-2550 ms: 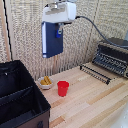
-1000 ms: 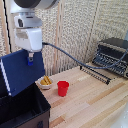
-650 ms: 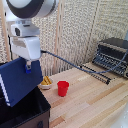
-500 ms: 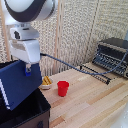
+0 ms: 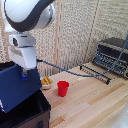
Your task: Please shift your gripper toward the book. Carefully hold the book with your gripper. Gently transport the book using your gripper to the caddy's front section. Safely let the book go into the caddy's front area.
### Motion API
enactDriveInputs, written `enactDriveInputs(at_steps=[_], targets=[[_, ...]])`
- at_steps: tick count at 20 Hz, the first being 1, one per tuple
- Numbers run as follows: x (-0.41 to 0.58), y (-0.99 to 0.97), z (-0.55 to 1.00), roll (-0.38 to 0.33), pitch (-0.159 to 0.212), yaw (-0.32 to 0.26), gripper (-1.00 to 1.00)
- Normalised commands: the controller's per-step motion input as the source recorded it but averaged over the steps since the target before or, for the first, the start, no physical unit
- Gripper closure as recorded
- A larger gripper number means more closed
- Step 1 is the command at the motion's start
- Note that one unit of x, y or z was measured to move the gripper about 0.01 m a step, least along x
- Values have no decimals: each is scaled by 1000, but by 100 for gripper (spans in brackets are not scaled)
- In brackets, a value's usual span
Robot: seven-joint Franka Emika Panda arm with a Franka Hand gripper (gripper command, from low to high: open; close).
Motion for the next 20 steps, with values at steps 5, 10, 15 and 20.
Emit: enactDriveInputs(at_steps=[5, 10, 15, 20], targets=[[-71, 495, 74, -7, 16, -181, -100], [-117, 209, 255, -5, 7, -147, -100], [10, -31, 370, -17, 17, -99, -100], [139, -338, 381, 23, 25, -97, -100]])
